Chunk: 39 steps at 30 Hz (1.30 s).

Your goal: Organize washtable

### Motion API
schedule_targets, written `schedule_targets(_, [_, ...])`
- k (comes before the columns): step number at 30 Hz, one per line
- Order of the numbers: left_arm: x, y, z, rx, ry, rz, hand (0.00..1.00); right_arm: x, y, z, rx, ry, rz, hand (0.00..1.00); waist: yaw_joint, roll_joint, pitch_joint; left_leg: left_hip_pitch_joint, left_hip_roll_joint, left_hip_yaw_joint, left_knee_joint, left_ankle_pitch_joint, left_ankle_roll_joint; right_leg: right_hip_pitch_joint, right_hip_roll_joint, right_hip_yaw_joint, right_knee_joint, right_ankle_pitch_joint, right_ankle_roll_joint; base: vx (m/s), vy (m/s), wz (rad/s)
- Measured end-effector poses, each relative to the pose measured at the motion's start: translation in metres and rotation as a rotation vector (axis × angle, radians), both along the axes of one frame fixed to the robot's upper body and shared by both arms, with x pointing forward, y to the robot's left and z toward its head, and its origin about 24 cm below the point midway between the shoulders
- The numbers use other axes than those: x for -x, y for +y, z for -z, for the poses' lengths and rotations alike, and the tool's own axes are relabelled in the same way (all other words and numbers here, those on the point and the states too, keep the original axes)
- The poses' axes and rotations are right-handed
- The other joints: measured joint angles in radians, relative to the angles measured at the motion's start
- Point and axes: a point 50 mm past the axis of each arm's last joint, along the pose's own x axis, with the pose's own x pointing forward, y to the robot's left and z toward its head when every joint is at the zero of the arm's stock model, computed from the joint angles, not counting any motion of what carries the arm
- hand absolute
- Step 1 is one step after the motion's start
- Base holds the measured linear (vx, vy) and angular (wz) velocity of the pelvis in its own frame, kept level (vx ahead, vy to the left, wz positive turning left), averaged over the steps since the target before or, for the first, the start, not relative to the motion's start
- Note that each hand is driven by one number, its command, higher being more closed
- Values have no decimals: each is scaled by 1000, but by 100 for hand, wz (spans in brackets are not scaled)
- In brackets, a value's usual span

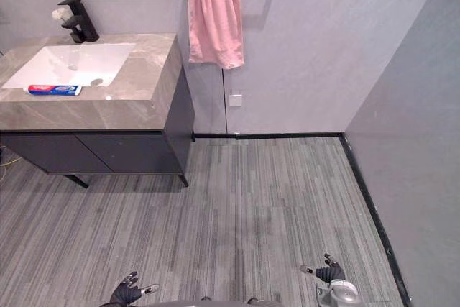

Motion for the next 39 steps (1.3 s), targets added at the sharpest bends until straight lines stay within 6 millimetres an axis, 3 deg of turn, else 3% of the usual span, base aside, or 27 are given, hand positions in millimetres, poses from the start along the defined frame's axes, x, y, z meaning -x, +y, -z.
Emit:
schedule_targets(31, [0, -8, 2, 29, -2, -25, 0, 3, 19, 7, -80, -15, 72, 0, -11, -20, 15, -10, -5, 61, -30, -12, 11, -21, -2, 44, -40, 10, 11, -6, 0, -5])
schedule_targets(37, [-5, -8, 1, 28, -16, -22, 0, 1, 19, 7, -78, -21, 70, 0, 13, -14, 14, -75, 2, 103, 95, -99, 32, -60, -1, 94, -8, 0, 24, 28, 20, -28])
schedule_targets(39, [-9, -8, 0, 27, -28, -17, 0, -7, 19, 4, -77, -38, 65, 0, 14, -8, 19, -112, 0, 119, 159, -145, 49, -126, -6, 111, 103, -57, 43, 36, 55, -21])
